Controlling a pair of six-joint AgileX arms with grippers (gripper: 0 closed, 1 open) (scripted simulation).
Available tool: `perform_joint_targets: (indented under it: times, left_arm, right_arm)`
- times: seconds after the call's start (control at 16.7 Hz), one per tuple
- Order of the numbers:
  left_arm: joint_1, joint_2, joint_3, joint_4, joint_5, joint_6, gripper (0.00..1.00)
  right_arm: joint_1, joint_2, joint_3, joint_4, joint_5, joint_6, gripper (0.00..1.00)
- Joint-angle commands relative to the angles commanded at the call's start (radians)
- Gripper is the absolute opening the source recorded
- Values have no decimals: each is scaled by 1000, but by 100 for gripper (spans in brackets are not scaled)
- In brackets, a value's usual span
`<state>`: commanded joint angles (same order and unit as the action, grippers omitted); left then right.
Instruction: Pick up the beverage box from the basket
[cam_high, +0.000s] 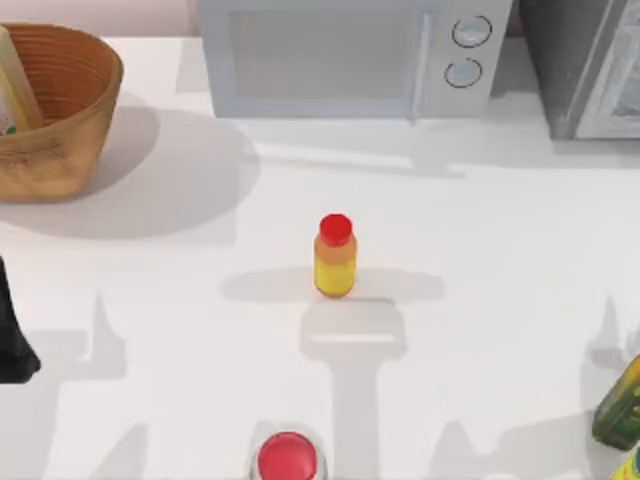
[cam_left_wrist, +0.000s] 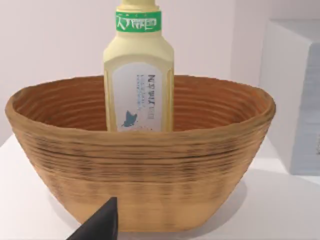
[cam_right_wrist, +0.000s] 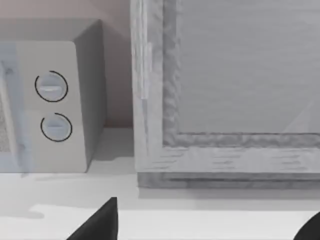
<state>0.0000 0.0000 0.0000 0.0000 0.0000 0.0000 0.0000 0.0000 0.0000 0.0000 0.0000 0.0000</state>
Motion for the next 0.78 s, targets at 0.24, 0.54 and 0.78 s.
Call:
perform_joint_targets:
  times: [0.24,0.54,0.78]
  left_arm:
    - [4,30,5,14,2,-2,100]
    - [27,270,74,157,25,-4,100]
    - [52,575,186,365,58,-1,100]
  right_arm:
    - [0,0,0,0,0,0,100]
    - [0,0,0,0,0,0,100]
    - [0,0,0,0,0,0,100]
